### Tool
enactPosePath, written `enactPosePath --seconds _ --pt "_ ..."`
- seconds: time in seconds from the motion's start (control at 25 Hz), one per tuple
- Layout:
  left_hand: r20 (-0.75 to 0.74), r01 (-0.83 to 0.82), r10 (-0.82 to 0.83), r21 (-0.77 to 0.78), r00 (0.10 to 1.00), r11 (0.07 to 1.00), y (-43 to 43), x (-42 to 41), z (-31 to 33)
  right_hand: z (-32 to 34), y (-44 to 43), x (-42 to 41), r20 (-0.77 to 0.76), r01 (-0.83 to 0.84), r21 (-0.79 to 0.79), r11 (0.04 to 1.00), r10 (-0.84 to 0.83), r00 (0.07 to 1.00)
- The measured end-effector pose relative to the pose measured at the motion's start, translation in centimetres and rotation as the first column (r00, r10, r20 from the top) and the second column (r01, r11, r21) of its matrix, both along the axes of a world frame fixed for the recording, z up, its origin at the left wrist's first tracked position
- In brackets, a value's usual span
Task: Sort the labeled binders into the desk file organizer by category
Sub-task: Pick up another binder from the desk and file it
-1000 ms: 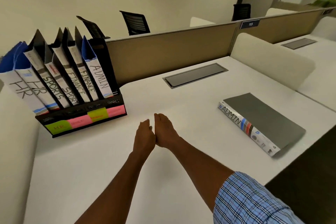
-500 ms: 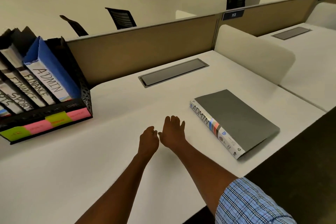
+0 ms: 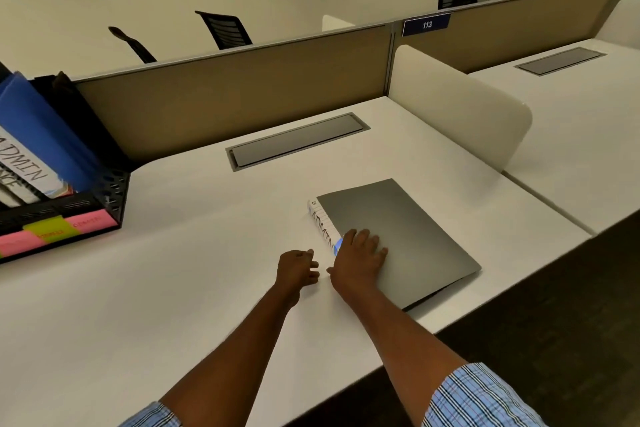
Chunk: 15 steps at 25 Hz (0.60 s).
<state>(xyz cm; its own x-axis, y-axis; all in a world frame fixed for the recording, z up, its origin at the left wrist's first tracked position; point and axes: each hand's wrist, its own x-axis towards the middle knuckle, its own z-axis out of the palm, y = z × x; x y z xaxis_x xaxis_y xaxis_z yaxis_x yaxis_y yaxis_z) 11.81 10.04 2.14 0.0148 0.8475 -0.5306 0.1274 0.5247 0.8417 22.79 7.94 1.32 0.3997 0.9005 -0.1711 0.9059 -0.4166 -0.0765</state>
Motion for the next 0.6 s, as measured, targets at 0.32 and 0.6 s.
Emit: enactPosePath --seconds 0.32,0.6 --pt "0.180 -0.043 0.073 -0.165 0.981 0.985 1.1 3.3 -0.8 0.7 0.1 1.1 -0.041 -0.023 -0.017 1.000 0.023 0.999" --pt "0.615 0.044 0.183 -0.336 0.767 0.941 2.5 5.6 0.0 2.4 -0.2 0.5 -0.093 -0.058 -0.003 0.998 0.058 0.994"
